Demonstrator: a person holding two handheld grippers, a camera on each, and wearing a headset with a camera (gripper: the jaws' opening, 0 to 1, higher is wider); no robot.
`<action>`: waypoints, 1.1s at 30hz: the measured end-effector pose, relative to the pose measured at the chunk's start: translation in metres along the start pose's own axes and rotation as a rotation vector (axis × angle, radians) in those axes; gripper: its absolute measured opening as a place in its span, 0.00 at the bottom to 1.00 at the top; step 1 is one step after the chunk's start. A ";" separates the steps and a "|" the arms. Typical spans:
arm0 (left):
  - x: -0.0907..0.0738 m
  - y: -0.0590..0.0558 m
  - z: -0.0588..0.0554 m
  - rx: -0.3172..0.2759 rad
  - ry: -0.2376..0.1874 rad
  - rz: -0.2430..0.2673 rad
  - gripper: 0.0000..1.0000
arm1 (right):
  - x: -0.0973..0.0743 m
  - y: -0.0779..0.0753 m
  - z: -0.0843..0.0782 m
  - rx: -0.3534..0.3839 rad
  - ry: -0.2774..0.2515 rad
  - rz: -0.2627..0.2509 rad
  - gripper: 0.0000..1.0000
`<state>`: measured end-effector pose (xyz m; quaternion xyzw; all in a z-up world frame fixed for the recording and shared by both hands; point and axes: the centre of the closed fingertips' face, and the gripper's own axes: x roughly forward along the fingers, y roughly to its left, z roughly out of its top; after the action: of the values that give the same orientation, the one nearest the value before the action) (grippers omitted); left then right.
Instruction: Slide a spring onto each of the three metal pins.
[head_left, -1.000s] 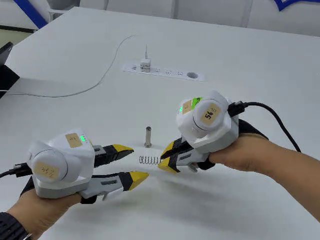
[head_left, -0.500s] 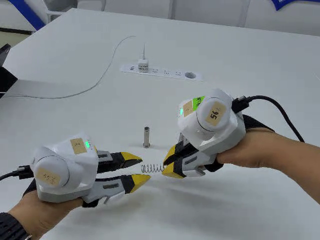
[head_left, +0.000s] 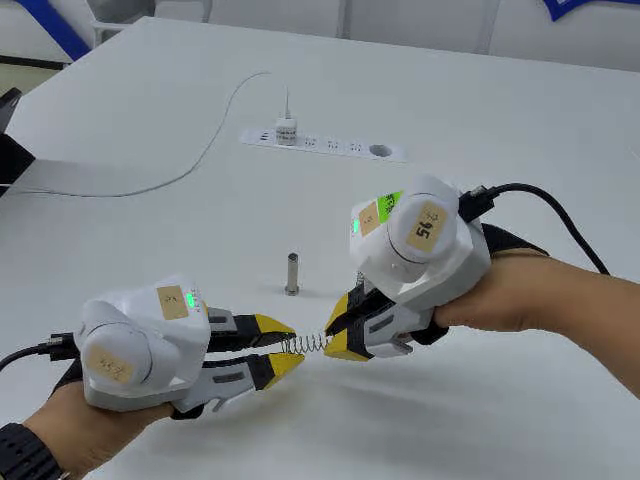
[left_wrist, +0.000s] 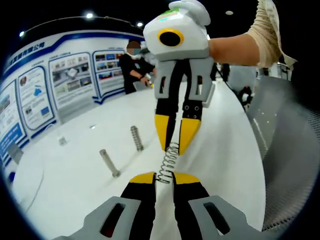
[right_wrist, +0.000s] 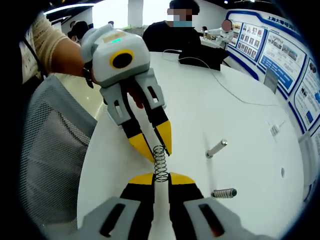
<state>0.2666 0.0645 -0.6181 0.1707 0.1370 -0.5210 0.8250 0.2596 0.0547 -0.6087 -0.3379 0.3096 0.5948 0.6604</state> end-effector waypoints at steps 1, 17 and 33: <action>0.000 0.000 0.000 -0.001 -0.001 0.000 0.12 | -0.001 0.000 0.002 -0.002 -0.005 -0.003 0.11; -0.001 0.004 0.005 -0.030 -0.025 0.019 0.11 | -0.012 -0.003 0.037 -0.020 -0.110 -0.036 0.11; 0.001 0.003 0.008 -0.053 -0.045 0.023 0.11 | -0.010 -0.003 0.053 -0.003 -0.178 -0.050 0.11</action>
<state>0.2700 0.0616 -0.6103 0.1384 0.1301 -0.5116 0.8380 0.2622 0.0914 -0.5695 -0.2923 0.2399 0.6064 0.6995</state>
